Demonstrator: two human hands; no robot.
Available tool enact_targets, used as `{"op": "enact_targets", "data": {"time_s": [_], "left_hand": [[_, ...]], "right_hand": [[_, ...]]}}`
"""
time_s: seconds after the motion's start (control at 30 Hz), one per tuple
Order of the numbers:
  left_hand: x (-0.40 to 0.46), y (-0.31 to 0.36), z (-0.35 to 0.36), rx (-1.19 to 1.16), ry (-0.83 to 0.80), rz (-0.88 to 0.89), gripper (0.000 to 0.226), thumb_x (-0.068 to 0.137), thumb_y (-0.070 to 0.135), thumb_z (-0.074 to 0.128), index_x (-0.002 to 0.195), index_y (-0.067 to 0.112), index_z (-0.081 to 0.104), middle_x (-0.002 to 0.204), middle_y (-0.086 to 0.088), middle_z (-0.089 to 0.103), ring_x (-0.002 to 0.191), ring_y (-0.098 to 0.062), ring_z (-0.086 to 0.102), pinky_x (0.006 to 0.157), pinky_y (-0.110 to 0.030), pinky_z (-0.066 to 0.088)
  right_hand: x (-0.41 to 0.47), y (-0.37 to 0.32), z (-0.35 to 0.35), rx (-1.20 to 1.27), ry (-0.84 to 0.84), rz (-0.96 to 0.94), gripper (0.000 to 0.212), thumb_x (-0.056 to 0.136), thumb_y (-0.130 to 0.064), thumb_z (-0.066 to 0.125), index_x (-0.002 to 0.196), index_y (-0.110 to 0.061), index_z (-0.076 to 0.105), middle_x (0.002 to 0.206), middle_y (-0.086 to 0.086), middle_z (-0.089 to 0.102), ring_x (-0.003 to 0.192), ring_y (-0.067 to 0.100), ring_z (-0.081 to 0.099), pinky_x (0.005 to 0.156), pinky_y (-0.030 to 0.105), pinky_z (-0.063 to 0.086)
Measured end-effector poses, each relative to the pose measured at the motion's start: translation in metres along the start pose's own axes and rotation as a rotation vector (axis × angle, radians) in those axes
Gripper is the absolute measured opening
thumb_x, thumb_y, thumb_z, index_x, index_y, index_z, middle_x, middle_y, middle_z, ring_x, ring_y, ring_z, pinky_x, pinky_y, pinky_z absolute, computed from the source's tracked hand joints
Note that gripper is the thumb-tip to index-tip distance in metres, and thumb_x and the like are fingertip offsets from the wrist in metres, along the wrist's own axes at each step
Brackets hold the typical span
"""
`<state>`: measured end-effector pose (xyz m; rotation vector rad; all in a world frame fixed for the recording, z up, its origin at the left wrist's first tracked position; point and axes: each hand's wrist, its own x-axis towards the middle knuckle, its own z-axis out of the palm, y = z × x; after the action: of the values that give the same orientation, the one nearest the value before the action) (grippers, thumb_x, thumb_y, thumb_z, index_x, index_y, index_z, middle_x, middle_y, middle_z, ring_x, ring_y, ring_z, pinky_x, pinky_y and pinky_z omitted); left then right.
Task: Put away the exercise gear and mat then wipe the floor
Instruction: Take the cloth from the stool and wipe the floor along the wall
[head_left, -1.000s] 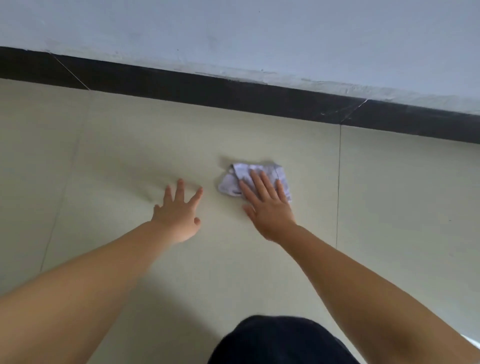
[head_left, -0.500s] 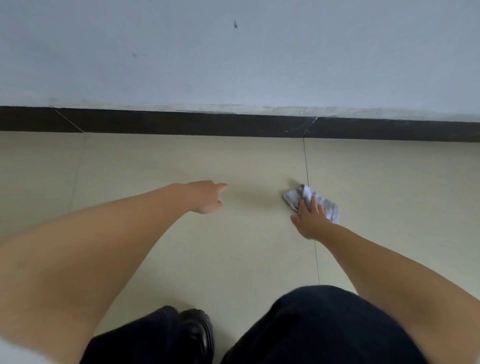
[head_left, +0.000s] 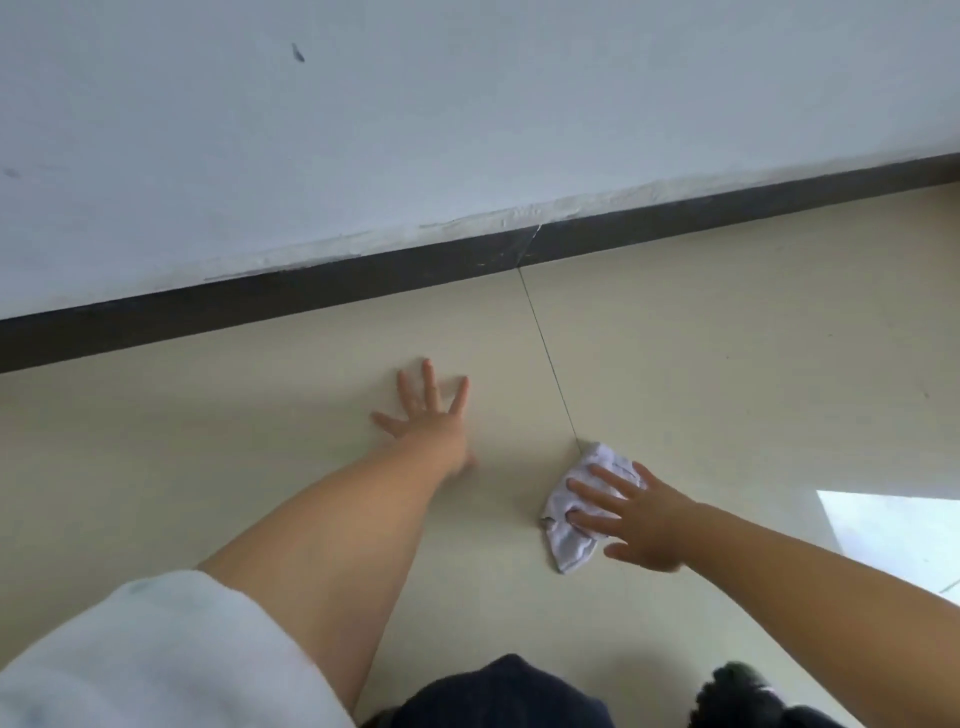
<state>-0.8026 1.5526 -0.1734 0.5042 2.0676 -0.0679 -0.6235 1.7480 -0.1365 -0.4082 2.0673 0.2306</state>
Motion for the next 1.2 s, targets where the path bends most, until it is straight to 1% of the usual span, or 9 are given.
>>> {"op": "enact_targets", "data": {"time_s": [0.07,0.13,0.23,0.37,0.47,0.57,0.8,0.97,1.2], "left_hand": [[0.006,-0.001,0.011,0.065,0.059,-0.024,0.113,0.079,0.063,0.06,0.142,0.035,-0.03,0.145,-0.014,-0.044,0.134,-0.046,-0.034,0.102,-0.075,0.009],[0.011,0.0,0.018,0.09,0.085,-0.04,0.117,0.074,0.07,0.058,0.141,0.035,-0.032,0.144,-0.014,-0.045,0.133,-0.046,-0.034,0.101,-0.076,0.008],[0.017,0.001,0.021,0.121,0.097,-0.071,0.118,0.073,0.073,0.057,0.14,0.037,-0.032,0.144,-0.013,-0.045,0.134,-0.046,-0.034,0.102,-0.075,0.007],[0.017,0.004,0.022,0.194,0.13,-0.077,0.117,0.073,0.073,0.055,0.142,0.034,-0.03,0.147,-0.017,-0.04,0.135,-0.05,-0.028,0.105,-0.071,0.014],[0.017,0.008,0.018,0.263,0.102,-0.111,0.116,0.076,0.073,0.053,0.141,0.031,-0.033,0.146,-0.02,-0.04,0.136,-0.052,-0.025,0.107,-0.067,0.017],[0.018,0.014,0.014,0.305,0.044,-0.16,0.116,0.077,0.073,0.051,0.139,0.029,-0.036,0.145,-0.021,-0.041,0.134,-0.053,-0.026,0.108,-0.064,0.02],[0.015,0.029,0.003,0.349,-0.066,-0.259,0.118,0.078,0.072,0.052,0.136,0.025,-0.04,0.143,-0.023,-0.044,0.134,-0.053,-0.025,0.105,-0.066,0.024],[0.017,0.039,-0.002,0.406,-0.118,-0.315,0.12,0.078,0.073,0.05,0.133,0.021,-0.043,0.142,-0.027,-0.043,0.137,-0.052,-0.021,0.106,-0.066,0.021],[0.012,0.034,-0.001,0.306,-0.102,-0.278,0.119,0.079,0.071,0.052,0.136,0.023,-0.041,0.141,-0.024,-0.045,0.135,-0.051,-0.027,0.106,-0.065,0.023]], "right_hand": [[0.004,0.009,0.021,-0.017,0.099,0.017,0.057,0.087,-0.052,0.027,0.141,-0.034,0.034,0.154,-0.003,0.026,0.134,0.031,0.041,0.094,0.056,0.047],[0.007,0.01,0.048,0.028,0.174,0.005,0.057,0.087,-0.052,0.032,0.141,-0.034,0.037,0.152,-0.002,0.033,0.137,0.03,0.034,0.102,0.053,0.042],[0.025,0.003,0.062,0.143,0.37,-0.009,0.056,0.095,-0.046,0.033,0.148,-0.032,0.027,0.156,0.0,0.025,0.143,0.033,0.016,0.109,0.048,0.022],[0.086,0.037,-0.005,0.444,0.59,0.278,0.058,0.098,-0.053,0.002,0.151,-0.029,-0.002,0.159,0.006,-0.002,0.144,0.036,-0.004,0.114,0.056,0.022],[0.138,0.097,-0.079,0.514,0.547,0.373,0.059,0.099,-0.049,0.007,0.148,-0.028,-0.017,0.156,0.004,-0.026,0.141,0.034,-0.025,0.117,0.052,-0.006],[0.152,0.121,-0.109,0.513,0.456,0.386,0.058,0.101,-0.046,0.011,0.148,-0.028,-0.018,0.155,0.005,-0.028,0.141,0.034,-0.026,0.116,0.053,-0.008],[0.056,-0.016,0.076,0.502,0.602,0.319,0.056,0.1,-0.047,0.017,0.151,-0.023,0.02,0.159,0.008,0.012,0.145,0.038,0.005,0.112,0.058,0.019],[-0.029,-0.08,0.194,0.399,0.558,0.202,0.054,0.101,-0.044,0.021,0.152,-0.03,0.015,0.16,0.002,0.011,0.147,0.032,0.006,0.11,0.052,0.018],[0.075,0.039,0.038,0.593,0.674,0.365,0.057,0.1,-0.048,0.006,0.149,-0.026,0.024,0.157,0.009,0.023,0.143,0.042,0.015,0.109,0.061,0.023]]}}
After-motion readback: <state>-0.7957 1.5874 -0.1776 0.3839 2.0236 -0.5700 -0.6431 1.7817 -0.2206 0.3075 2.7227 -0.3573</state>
